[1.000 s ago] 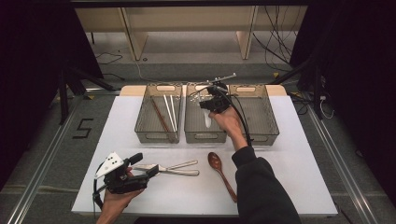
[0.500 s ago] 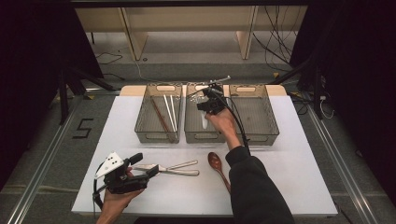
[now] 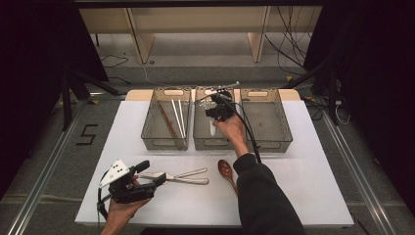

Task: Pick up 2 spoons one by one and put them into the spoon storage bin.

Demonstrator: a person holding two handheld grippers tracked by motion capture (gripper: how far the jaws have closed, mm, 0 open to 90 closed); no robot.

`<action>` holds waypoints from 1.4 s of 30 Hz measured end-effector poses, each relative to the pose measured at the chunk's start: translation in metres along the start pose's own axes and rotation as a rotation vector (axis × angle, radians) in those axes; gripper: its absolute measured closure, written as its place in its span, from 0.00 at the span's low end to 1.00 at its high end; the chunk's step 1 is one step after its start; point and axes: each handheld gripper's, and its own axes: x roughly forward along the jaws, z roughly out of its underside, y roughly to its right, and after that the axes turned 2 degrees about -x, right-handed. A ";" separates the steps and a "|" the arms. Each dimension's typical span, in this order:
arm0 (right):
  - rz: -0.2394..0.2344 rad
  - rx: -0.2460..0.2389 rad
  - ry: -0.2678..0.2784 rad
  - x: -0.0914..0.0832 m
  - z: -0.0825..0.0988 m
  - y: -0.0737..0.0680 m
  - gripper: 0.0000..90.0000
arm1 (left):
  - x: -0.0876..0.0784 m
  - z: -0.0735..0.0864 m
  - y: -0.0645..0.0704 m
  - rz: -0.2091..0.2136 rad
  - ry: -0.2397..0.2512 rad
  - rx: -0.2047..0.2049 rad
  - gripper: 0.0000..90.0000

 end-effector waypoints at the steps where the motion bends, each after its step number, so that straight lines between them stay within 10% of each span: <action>1: 0.004 -0.001 -0.001 0.001 0.000 0.000 0.95 | 0.000 0.000 0.000 0.000 0.000 0.000 0.18; 12: -0.015 -0.002 0.008 -0.007 -0.001 0.001 0.77 | 0.000 0.000 0.000 0.001 -0.001 0.000 0.18; 22: -0.032 -0.123 -0.049 -0.031 0.006 -0.013 0.53 | 0.000 0.000 0.000 0.000 -0.003 0.000 0.18; 42: -0.048 -0.206 -0.105 -0.090 0.060 -0.029 0.36 | 0.000 0.001 0.000 -0.009 -0.004 0.002 0.18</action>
